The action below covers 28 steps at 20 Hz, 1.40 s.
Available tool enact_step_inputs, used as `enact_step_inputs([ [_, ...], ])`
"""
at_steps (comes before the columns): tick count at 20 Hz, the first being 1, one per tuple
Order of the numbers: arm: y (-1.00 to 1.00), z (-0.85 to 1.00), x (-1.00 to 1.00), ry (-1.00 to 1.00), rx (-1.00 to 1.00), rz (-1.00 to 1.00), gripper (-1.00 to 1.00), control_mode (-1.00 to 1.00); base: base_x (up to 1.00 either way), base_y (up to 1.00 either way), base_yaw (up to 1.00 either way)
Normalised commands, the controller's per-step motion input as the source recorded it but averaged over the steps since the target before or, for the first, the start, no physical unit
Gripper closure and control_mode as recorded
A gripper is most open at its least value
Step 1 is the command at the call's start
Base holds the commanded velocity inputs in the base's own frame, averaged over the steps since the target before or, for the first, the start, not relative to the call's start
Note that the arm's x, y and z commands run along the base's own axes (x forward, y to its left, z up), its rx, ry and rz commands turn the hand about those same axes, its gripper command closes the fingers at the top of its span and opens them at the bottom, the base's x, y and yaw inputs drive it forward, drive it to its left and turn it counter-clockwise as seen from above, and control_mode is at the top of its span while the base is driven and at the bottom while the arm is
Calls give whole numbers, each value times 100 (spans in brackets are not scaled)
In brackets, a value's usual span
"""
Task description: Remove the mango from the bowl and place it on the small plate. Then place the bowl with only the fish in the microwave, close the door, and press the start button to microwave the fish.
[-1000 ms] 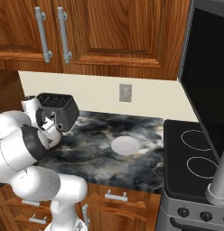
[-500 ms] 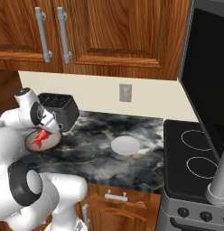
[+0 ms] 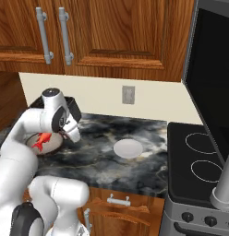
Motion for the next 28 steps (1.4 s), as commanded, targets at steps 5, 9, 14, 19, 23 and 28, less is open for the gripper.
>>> enact_step_inputs([
  [5,-100,0,13,9,24,-21,100,-100,0,0,0],
  [9,-100,0,21,14,23,-22,100,-100,0,0,0],
  [14,-100,2,31,17,16,-16,100,-100,0,0,0],
  [19,-83,-4,47,16,5,-11,100,-100,0,0,0],
  [23,-10,-38,65,8,0,-3,100,-100,0,0,0],
  [28,-2,-55,45,2,0,0,100,-100,0,0,0],
])
